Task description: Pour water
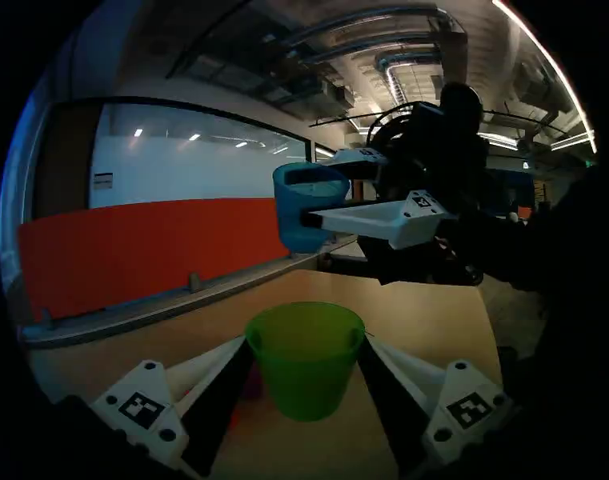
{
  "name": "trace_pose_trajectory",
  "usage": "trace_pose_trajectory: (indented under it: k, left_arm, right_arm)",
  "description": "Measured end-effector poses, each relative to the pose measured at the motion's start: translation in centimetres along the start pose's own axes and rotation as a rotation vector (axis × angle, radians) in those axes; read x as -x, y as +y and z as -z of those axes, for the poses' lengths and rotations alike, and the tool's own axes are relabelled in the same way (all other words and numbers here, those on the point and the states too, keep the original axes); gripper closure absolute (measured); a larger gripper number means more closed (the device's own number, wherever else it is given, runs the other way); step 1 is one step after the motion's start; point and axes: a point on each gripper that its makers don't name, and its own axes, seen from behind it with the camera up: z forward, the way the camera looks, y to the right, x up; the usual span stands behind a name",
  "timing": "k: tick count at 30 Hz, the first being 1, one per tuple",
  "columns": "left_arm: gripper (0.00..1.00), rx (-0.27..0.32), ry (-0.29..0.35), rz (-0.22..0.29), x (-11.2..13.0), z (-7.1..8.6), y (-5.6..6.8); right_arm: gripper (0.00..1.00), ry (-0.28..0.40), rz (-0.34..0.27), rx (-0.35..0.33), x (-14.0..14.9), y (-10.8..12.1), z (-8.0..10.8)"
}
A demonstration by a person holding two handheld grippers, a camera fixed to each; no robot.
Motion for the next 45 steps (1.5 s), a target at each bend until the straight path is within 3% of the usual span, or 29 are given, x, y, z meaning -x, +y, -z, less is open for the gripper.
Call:
trace_pose_trajectory:
  k: [34, 45]
  left_arm:
    - [0.13, 0.02, 0.023, 0.006, -0.5, -0.3, 0.3]
    - [0.14, 0.019, 0.025, 0.009, -0.6, -0.4, 0.3]
  right_arm:
    - [0.1, 0.02, 0.422, 0.025, -3.9, 2.7, -3.5]
    - [0.1, 0.021, 0.507, 0.045, -4.5, 3.8, -4.0]
